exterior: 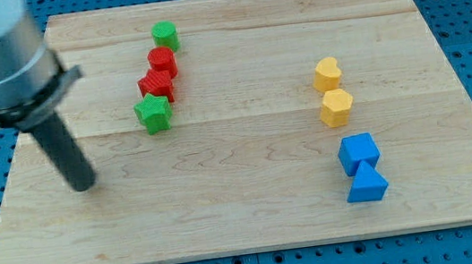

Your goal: Push green star towards top right

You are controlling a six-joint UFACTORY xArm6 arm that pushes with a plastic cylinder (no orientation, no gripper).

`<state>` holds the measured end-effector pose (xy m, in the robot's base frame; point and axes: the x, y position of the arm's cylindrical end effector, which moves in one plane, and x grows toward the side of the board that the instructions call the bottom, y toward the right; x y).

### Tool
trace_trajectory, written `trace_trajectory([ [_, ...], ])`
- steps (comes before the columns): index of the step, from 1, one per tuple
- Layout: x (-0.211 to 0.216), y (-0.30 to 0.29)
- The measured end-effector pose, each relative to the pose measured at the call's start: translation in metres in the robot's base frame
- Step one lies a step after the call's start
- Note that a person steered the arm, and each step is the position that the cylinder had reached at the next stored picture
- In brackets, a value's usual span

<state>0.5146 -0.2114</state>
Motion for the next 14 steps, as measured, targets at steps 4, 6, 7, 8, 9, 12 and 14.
trace_trajectory([
  [4,-0.071,-0.003],
  [6,-0.076,0.127],
  [7,-0.08,0.146],
  [8,-0.08,0.165],
  [9,-0.098,0.132],
  [12,-0.127,0.177],
  [14,-0.147,0.151],
])
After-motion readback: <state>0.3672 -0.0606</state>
